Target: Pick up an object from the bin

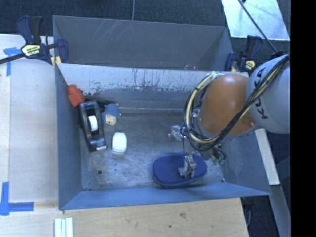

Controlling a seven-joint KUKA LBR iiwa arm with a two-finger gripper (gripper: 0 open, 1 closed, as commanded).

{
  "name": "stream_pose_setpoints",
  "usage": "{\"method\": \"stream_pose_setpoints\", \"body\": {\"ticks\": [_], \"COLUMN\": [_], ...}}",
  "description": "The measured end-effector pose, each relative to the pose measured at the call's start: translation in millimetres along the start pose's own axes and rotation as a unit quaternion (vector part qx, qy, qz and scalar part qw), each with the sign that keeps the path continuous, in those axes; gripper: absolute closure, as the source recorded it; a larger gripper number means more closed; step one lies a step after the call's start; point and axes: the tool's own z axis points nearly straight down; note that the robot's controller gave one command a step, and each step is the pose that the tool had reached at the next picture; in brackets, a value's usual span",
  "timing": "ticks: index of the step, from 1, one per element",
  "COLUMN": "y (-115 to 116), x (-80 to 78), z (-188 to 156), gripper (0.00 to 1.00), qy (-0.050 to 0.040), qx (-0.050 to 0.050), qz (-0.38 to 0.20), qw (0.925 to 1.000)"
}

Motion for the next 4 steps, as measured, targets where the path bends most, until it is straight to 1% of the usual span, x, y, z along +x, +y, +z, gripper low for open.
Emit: {"method": "stream_pose_setpoints", "body": {"ticks": [1, 2, 3, 4], "y": [-5.0, -5.0, 32.6, 31.9], "x": [24.7, 20.9, -6.9, -11.7], "z": [32.2, 30.4, 5.6, -220.2], "gripper": [0.00, 1.00, 1.00, 1.00], "qy": [-0.0049, -0.0122, 0.0001, -0.0049], "qx": [0.000, 0.001, -0.001, 0.001], "qz": [-0.153, -0.152, -0.106, -0.112], "qw": [0.9883, 0.9883, 0.9943, 0.9937]}}
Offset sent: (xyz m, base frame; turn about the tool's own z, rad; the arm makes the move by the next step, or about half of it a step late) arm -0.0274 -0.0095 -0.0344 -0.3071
